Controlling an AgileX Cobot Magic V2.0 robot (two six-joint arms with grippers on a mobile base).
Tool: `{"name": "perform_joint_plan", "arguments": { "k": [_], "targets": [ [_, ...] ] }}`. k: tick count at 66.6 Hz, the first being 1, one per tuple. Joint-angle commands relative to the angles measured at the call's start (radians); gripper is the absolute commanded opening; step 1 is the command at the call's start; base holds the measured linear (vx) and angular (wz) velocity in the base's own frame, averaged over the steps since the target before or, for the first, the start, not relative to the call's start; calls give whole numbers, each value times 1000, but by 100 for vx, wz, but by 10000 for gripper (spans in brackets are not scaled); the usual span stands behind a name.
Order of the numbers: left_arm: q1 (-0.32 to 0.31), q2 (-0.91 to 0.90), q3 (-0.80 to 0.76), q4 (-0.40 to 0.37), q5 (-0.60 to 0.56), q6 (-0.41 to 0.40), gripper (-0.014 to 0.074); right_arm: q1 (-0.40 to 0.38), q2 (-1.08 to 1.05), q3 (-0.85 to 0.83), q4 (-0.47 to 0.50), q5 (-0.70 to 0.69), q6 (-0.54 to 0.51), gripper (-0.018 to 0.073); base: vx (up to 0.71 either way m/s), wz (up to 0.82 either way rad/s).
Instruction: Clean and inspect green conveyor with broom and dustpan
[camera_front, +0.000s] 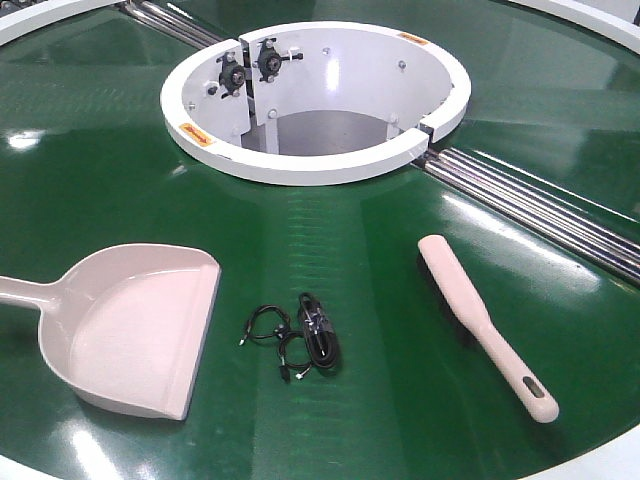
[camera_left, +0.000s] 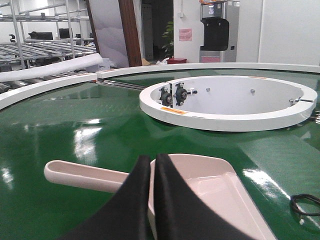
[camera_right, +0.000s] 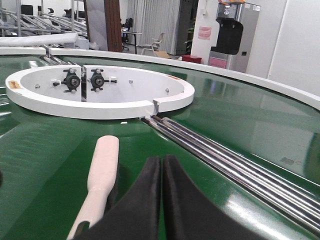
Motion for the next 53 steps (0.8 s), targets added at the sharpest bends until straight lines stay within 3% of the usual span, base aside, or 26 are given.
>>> {"name": "perform_joint_plan", "arguments": {
  "k": [1,39,53],
  "targets": [
    [3,-15,9,-4,-74,-11,-6,-6,-10,2,-1,-74,0,-8,0,0],
    [3,-15,9,-3,-74,-9,-6,-6,-10,2,-1,-74,0,-8,0,0],
    [3,-14,-28,-5,-131,-29,-6,-6,-10,2,-1,-74,0,-8,0,0]
  ]
}}
